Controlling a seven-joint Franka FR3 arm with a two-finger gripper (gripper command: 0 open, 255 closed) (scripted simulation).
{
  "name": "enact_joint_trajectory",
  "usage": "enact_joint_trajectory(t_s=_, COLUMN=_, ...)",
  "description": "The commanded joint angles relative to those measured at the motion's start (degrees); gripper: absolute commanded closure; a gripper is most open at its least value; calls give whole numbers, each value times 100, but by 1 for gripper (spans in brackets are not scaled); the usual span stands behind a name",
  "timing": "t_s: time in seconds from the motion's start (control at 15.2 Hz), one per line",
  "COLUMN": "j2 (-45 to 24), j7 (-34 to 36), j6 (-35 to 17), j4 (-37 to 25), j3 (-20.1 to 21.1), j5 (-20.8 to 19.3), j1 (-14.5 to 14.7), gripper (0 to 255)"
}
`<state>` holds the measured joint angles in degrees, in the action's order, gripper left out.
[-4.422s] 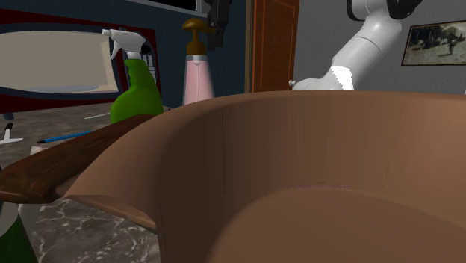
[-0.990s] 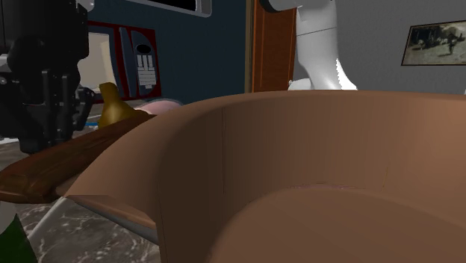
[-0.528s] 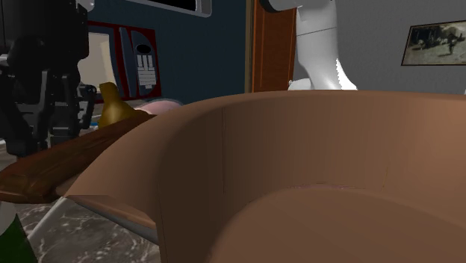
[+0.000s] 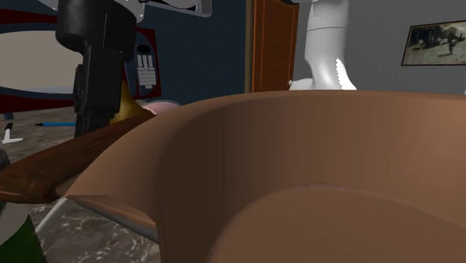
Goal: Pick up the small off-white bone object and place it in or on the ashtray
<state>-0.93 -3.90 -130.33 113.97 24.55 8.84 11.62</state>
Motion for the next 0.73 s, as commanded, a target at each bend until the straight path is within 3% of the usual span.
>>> enact_joint_trajectory(t_s=0.0, j2=-72, j7=-51, j6=-148, j4=73, j3=9, j5=-28, j1=10, gripper=0)
enact_joint_trajectory(t_s=0.66, j2=-205, j7=-7, j6=-322, j4=119, j3=25, j5=-92, j1=31, gripper=0)
